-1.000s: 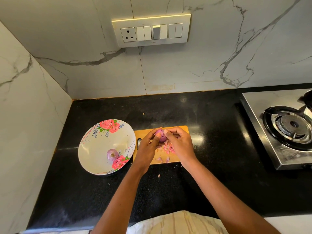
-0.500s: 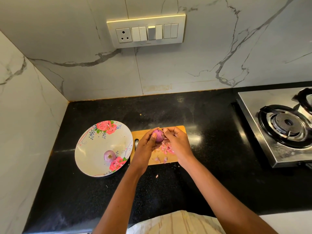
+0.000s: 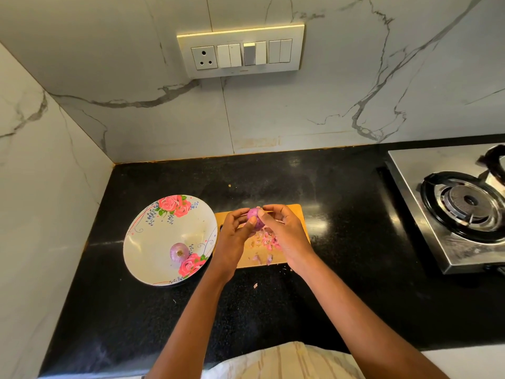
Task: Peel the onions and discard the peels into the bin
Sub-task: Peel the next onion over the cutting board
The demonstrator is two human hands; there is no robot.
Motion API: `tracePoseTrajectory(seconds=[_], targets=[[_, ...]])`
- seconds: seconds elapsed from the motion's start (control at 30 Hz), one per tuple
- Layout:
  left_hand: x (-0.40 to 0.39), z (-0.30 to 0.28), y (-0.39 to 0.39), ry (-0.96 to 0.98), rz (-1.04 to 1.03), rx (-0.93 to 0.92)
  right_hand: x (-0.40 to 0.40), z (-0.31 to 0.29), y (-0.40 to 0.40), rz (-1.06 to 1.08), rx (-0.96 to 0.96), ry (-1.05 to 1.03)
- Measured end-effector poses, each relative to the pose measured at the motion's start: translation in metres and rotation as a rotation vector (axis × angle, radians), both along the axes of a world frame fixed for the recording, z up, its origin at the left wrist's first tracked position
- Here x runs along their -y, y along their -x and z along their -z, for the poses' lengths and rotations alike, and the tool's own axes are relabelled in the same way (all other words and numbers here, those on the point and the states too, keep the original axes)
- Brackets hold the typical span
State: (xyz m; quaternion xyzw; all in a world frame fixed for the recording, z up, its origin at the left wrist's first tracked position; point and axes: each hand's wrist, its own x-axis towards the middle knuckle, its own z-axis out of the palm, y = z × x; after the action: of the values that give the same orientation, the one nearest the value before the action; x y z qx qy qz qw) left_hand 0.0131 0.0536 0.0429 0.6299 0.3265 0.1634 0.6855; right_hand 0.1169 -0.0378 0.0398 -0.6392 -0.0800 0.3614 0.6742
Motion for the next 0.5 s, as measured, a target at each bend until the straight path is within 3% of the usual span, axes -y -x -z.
tracePoseTrajectory(seconds=[0.17,0.33,0.5], targets=[[0.0044,0.0054,-0.0004,-0.051,0.053,-0.008,0.0006,0.0013,-0.0053,0.082,-0.053,0.049],[0.0058,0.0059,-0.0008,0.058,-0.017,0.039,0.0064,0.0045,-0.0038,-0.043,-0.008,0.004],[0.0077,0.0044,0.0010,0.128,0.013,0.037,0.0058,0.0070,-0.0068,0.007,0.067,0.066]])
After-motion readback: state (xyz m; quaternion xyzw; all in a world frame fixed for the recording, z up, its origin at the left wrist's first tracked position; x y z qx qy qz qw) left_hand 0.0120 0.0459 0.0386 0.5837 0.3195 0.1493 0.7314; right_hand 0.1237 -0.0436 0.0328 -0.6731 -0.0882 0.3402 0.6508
